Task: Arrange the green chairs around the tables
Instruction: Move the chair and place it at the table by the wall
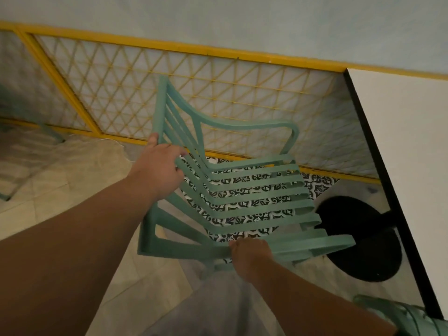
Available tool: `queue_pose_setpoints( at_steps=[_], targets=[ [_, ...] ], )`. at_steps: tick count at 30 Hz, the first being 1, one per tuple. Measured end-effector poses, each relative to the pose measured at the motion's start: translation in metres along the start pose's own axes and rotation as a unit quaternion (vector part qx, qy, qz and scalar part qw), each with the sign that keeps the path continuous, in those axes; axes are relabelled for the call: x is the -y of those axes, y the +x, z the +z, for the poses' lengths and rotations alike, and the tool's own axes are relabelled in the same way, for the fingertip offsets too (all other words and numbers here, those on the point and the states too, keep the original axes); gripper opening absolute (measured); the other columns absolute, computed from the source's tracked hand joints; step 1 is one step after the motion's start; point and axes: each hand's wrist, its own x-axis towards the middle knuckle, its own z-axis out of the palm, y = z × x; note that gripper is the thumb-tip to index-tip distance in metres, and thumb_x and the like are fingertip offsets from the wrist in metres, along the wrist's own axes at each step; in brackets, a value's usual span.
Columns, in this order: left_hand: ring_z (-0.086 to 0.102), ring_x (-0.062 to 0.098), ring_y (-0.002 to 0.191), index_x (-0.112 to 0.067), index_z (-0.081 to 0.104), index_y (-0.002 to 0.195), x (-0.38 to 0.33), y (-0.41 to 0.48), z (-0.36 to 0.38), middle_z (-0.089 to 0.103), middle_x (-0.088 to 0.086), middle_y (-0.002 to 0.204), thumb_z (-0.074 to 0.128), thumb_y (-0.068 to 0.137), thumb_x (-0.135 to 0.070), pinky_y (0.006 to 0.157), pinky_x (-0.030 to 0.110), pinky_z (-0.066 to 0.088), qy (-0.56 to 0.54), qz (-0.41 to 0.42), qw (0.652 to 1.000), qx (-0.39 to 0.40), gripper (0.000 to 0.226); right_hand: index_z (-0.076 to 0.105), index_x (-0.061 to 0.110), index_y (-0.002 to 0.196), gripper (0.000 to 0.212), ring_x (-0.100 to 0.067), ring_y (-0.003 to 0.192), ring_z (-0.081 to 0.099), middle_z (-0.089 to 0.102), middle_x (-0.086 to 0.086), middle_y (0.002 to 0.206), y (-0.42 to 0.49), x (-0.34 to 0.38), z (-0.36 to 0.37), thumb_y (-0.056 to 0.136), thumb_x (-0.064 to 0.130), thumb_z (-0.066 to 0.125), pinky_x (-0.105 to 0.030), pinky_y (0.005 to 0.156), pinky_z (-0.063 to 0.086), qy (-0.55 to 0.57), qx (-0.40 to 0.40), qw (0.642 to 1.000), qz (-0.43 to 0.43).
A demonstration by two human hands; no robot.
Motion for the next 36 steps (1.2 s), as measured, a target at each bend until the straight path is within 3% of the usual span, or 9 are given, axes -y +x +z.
queue_pose_setpoints(
  at_steps=[5,8,13,25,29,32,33,36],
  targets=[
    [0.001,0.027,0.155,-0.026,0.055,0.142,-0.003,0.02,-0.001,0.058,0.002,0.143,0.06,0.091,-0.017,0.122,0.049,0.022,0.004,0.015,1.0,0.002,0.052,0.047,0.022,0.141,0.037,-0.029,0.111,0.06,0.062,-0.005,0.113,0.007,-0.001,0.0,0.104,0.026,0.045,-0.05,0.104,0.045,0.034,-0.019,0.999,0.015],
    [0.001,0.027,0.155,-0.026,0.054,0.143,-0.006,0.034,-0.001,0.055,0.004,0.146,0.059,0.092,-0.015,0.124,0.048,0.019,0.002,0.02,1.0,0.006,0.053,0.043,0.024,0.145,0.04,-0.031,0.116,0.058,0.061,-0.006,0.119,0.015,-0.006,-0.002,0.106,0.028,0.04,-0.052,0.106,0.042,0.045,-0.016,0.999,0.016],
    [0.001,0.029,0.155,-0.024,0.054,0.143,-0.008,0.06,-0.001,0.054,0.006,0.147,0.058,0.092,-0.015,0.124,0.049,0.019,0.008,0.038,0.999,0.012,0.052,0.032,0.026,0.153,0.055,-0.035,0.122,0.053,0.057,-0.009,0.127,0.027,-0.011,-0.01,0.101,0.024,0.049,-0.056,0.11,0.036,0.04,-0.002,0.999,0.019],
    [0.006,0.028,0.156,-0.023,0.057,0.14,-0.012,0.098,0.003,0.057,0.002,0.145,0.06,0.091,-0.012,0.123,0.048,0.023,0.007,0.06,0.998,0.0,0.05,0.03,0.025,0.154,0.062,-0.036,0.126,0.051,0.054,-0.008,0.13,0.042,-0.019,-0.029,0.098,0.022,0.055,-0.057,0.111,0.035,0.099,0.023,0.994,0.039],
    [0.011,0.026,0.154,-0.021,0.057,0.137,-0.011,0.097,0.005,0.051,0.007,0.149,0.059,0.091,-0.013,0.123,0.047,0.022,-0.004,0.056,0.998,-0.012,0.047,0.048,0.018,0.142,0.042,-0.036,0.139,0.04,0.054,-0.011,0.139,0.027,-0.03,-0.019,0.107,0.039,0.041,-0.053,0.118,0.027,0.271,-0.026,0.961,0.055],
    [0.033,0.027,0.14,-0.014,0.059,0.133,-0.016,0.082,0.005,0.049,0.009,0.144,0.056,0.092,-0.015,0.112,0.041,0.032,-0.058,0.05,0.994,-0.078,0.041,0.023,0.024,0.16,0.067,-0.029,0.156,0.0,0.018,-0.003,0.169,-0.003,-0.041,-0.005,0.103,0.056,0.037,-0.047,0.126,0.006,0.35,-0.017,0.935,0.058],
    [0.038,0.026,0.135,-0.013,0.059,0.134,-0.016,0.071,0.003,0.048,0.009,0.145,0.055,0.094,-0.016,0.109,0.038,0.034,-0.101,0.034,0.989,-0.098,0.04,0.016,0.026,0.162,0.074,-0.027,0.156,-0.004,0.01,-0.002,0.171,-0.011,-0.044,-0.006,0.101,0.06,0.038,-0.046,0.126,0.004,0.357,-0.009,0.931,0.069],
    [0.042,0.024,0.138,-0.016,0.05,0.145,-0.008,0.026,-0.014,0.045,0.006,0.152,0.055,0.098,-0.026,0.118,0.042,0.033,-0.223,0.008,0.97,-0.094,0.048,0.023,0.027,0.161,0.086,-0.027,0.155,0.013,0.02,-0.003,0.168,-0.035,-0.046,-0.041,0.09,0.07,0.047,-0.046,0.126,0.016,0.383,-0.043,0.917,0.105]
  ],
)
